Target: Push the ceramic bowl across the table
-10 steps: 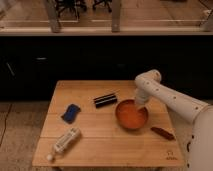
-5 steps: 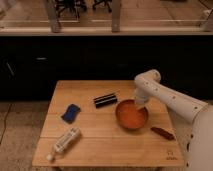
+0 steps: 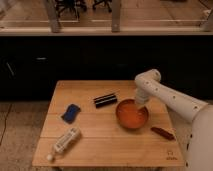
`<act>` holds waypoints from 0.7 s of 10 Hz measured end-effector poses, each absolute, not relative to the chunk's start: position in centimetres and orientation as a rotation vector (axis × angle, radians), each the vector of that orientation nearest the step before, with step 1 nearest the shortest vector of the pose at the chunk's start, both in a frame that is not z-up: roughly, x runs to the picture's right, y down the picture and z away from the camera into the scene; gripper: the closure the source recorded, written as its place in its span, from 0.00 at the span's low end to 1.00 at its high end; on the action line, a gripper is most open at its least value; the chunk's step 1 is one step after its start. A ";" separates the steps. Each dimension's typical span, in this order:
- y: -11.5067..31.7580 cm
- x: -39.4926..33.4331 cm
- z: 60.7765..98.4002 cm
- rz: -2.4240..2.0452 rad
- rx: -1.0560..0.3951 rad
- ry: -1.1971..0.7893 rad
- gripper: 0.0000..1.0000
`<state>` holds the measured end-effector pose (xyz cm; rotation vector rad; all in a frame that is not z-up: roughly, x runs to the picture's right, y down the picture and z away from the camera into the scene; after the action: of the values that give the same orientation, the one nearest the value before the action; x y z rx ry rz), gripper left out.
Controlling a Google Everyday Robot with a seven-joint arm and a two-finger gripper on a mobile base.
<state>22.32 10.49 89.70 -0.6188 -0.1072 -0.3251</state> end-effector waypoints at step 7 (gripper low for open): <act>10.5 22.1 89.7 -0.353 -0.623 -0.108 0.97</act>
<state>22.11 10.52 89.71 -0.6229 -0.1083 -0.3532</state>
